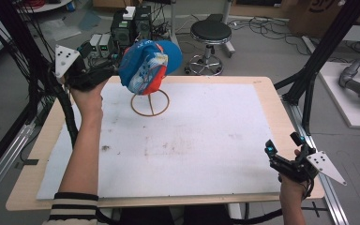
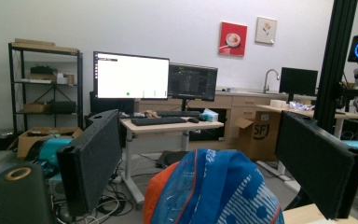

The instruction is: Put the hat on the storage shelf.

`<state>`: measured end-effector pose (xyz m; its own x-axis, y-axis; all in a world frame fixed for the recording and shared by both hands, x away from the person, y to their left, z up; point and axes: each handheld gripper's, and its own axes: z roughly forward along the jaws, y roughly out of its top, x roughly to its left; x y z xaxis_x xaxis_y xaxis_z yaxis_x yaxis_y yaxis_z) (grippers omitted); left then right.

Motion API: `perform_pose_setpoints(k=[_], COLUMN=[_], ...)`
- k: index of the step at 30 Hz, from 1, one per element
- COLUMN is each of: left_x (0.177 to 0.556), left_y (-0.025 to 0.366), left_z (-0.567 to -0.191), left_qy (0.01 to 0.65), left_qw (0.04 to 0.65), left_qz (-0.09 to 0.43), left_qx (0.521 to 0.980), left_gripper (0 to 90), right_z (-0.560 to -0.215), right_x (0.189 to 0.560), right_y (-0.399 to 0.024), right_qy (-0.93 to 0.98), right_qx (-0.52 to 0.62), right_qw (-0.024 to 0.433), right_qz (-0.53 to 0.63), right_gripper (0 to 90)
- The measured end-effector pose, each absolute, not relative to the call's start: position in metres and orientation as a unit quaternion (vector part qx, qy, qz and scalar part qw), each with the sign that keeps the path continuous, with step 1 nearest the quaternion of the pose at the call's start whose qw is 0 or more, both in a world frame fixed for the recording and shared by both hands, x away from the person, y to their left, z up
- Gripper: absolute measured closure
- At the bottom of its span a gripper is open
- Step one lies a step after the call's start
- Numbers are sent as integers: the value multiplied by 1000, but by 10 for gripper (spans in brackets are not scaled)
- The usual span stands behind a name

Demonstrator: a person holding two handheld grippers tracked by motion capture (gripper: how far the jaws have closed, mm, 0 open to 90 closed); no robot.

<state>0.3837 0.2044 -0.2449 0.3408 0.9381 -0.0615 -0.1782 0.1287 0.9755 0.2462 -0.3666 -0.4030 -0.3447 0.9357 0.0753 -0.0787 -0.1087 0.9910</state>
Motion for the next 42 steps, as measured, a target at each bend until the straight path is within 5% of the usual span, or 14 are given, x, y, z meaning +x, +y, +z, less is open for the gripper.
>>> perform_pose_setpoints(k=[42], left_x=[244], left_y=[276], left_z=[-319], left_qy=[403], left_qw=[617], left_qz=[481], left_qx=[475], left_gripper=[161], right_z=[-395], right_x=[248], right_y=[-358], right_qy=[534], right_qx=[397], right_qw=[411], right_qz=[623], right_gripper=[43])
